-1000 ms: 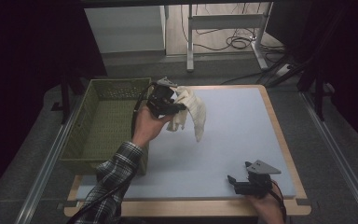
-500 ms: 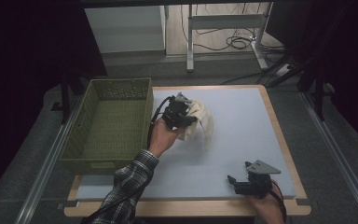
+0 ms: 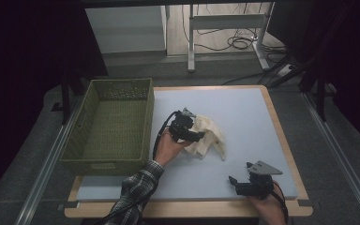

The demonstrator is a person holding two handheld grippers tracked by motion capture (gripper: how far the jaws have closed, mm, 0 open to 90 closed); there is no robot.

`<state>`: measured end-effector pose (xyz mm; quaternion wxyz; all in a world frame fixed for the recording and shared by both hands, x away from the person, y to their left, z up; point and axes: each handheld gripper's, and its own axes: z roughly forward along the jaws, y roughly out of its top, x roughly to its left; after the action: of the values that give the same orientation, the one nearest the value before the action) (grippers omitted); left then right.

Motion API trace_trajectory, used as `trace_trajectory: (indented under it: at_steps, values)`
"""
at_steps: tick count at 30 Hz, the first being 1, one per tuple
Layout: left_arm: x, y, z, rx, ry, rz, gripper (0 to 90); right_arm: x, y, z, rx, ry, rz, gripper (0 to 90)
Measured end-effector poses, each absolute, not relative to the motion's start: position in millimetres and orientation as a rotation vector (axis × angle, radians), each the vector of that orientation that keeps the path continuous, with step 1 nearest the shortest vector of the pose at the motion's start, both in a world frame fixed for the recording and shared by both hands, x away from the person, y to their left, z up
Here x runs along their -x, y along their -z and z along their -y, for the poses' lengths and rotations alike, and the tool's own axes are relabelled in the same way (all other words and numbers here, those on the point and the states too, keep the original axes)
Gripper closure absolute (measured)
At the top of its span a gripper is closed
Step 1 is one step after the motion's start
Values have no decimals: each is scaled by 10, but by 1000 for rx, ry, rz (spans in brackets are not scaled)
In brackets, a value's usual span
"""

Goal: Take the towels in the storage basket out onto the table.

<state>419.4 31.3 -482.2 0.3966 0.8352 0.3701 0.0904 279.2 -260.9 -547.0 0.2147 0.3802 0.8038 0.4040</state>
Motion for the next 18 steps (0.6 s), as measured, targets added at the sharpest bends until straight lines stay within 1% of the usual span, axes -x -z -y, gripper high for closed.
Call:
trace_trajectory:
  at_steps: [1,3,4,6,9,12,18]
  values:
    - [-4186,4825,-312,-2119,-217,-934,308,-2792,5470,2609,-1054,-1121,-2229,102]
    - [-4150,4799,-312,-2128,-228,-925,207,-2792,5471,2610,-1053,-1121,-2231,102]
    - [-4127,4773,-319,-2131,-236,-917,192,-2792,5471,2610,-1053,-1121,-2230,102]
    - [-4080,4710,-350,-2128,-241,-901,174,-2793,5469,2610,-1052,-1119,-2232,102]
    - [-4011,4638,-410,-2127,-258,-893,174,-2794,5463,2607,-1052,-1108,-2236,102]
    - [-3936,4613,-459,-2127,-250,-887,195,-2796,5452,2603,-1051,-1096,-2246,99]
    - [-3761,4696,-449,-2150,-234,-841,318,-2805,5416,2601,-1055,-1067,-2286,102]
